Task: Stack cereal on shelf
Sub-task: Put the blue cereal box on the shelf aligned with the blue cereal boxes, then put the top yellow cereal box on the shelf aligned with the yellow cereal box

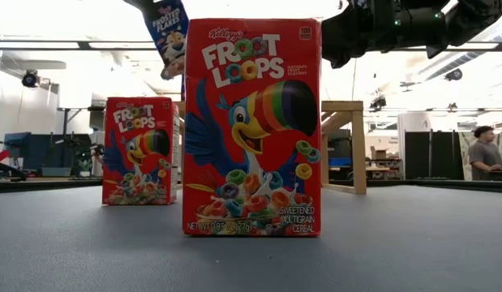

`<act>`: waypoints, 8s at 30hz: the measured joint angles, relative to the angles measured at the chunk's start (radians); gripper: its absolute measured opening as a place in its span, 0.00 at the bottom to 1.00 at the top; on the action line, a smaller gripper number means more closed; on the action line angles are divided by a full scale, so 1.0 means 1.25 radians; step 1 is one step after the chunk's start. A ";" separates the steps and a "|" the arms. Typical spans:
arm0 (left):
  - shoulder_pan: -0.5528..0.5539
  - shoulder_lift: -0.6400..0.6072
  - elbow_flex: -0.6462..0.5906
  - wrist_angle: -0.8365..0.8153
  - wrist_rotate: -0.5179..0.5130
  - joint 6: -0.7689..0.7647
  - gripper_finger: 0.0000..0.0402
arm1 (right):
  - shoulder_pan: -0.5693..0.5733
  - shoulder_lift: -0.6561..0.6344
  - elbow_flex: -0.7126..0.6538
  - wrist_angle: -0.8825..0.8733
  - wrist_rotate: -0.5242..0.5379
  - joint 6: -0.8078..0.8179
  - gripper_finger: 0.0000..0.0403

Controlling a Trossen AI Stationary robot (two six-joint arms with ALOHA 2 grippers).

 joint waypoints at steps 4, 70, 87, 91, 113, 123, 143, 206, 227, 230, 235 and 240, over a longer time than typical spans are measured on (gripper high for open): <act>-0.001 0.019 0.007 0.006 -0.060 0.000 0.40 | 0.000 -0.001 0.000 0.006 0.000 -0.002 0.56; 0.290 0.292 0.251 -0.191 0.314 0.251 0.40 | 0.000 -0.002 0.000 0.032 -0.003 0.027 0.56; 0.304 0.298 0.250 -0.188 0.312 0.252 0.55 | 0.000 -0.002 0.000 0.032 -0.002 0.026 0.56; 0.304 0.289 0.251 -0.191 0.310 0.252 0.56 | 0.000 -0.002 0.000 0.032 -0.002 0.026 0.56; 0.201 0.148 0.461 -0.349 0.281 0.043 0.50 | 0.000 -0.001 0.000 0.018 -0.002 0.025 0.56; -0.141 -0.238 -0.063 0.049 0.124 -0.212 0.46 | 0.000 -0.001 0.000 0.013 -0.002 0.029 0.56; -0.516 -0.359 -0.827 0.967 -0.340 -0.190 0.46 | 0.094 0.013 0.000 -0.165 -0.008 0.115 0.56; -0.508 -0.177 -0.978 1.426 -0.401 -0.048 0.46 | 0.158 0.411 0.003 0.221 0.106 0.239 0.90; -0.507 -0.177 -0.978 1.422 -0.401 -0.048 0.46 | 0.160 0.589 0.101 0.274 0.055 0.231 0.77; -0.507 -0.177 -0.978 1.420 -0.401 -0.048 0.46 | 0.160 0.584 0.101 0.276 0.055 0.230 0.70; -0.507 -0.177 -0.978 1.420 -0.401 -0.048 0.46 | 0.158 0.584 0.101 0.267 0.055 0.241 0.61; -0.507 -0.177 -0.978 1.420 -0.401 -0.048 0.46 | 0.157 0.565 0.101 0.255 0.055 0.242 0.55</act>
